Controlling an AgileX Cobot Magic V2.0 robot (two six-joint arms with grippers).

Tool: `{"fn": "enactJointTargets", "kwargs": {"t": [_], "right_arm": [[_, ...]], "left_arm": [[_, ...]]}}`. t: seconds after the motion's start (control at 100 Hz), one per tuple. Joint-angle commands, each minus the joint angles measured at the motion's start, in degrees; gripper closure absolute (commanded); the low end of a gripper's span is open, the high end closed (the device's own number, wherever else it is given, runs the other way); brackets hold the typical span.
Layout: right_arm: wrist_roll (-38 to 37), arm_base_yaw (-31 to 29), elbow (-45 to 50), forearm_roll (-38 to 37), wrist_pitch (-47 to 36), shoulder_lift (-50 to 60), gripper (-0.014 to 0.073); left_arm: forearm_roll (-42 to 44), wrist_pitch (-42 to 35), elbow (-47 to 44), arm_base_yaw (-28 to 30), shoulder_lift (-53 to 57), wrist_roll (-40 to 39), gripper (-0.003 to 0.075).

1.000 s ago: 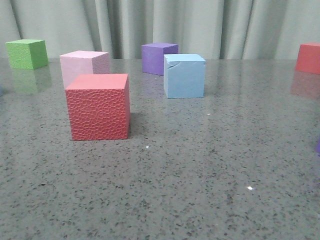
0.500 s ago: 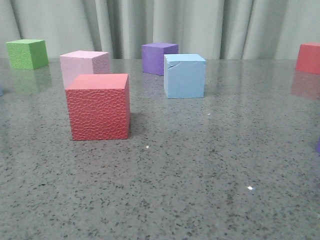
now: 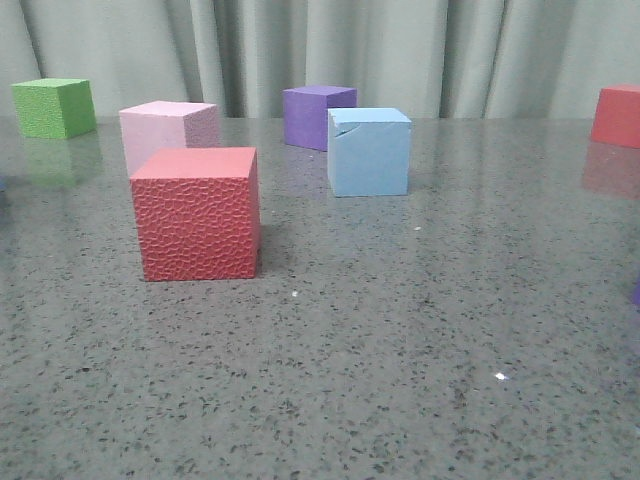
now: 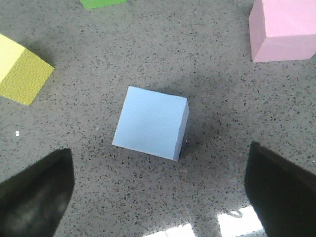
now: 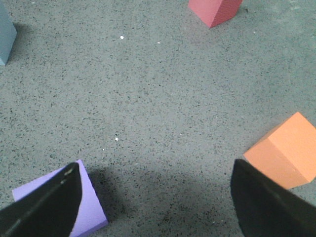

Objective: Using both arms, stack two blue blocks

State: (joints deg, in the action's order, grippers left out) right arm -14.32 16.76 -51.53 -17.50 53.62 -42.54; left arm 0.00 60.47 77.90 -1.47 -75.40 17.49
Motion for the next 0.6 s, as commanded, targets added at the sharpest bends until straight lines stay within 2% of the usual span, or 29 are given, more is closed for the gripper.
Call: {"fn": "enactJointTargets", "kwargs": {"t": [0.0,0.31,0.59], "right_arm": [[0.2,-0.3,-1.4,-2.0,-3.0,0.3,-0.0016],[0.2,-0.3,-1.4,-2.0,-3.0,0.3,-0.0016],[0.2,-0.3,-1.4,-2.0,-3.1,0.3,-0.0016]], "left_arm": [[-0.8,-0.4,4.1,0.1,-2.1,1.2,0.0047],[-0.7,1.9,6.5,0.1,-9.8,7.0,0.0047],[1.3,1.6,6.6,0.1,-13.8,7.9,0.0047]]}}
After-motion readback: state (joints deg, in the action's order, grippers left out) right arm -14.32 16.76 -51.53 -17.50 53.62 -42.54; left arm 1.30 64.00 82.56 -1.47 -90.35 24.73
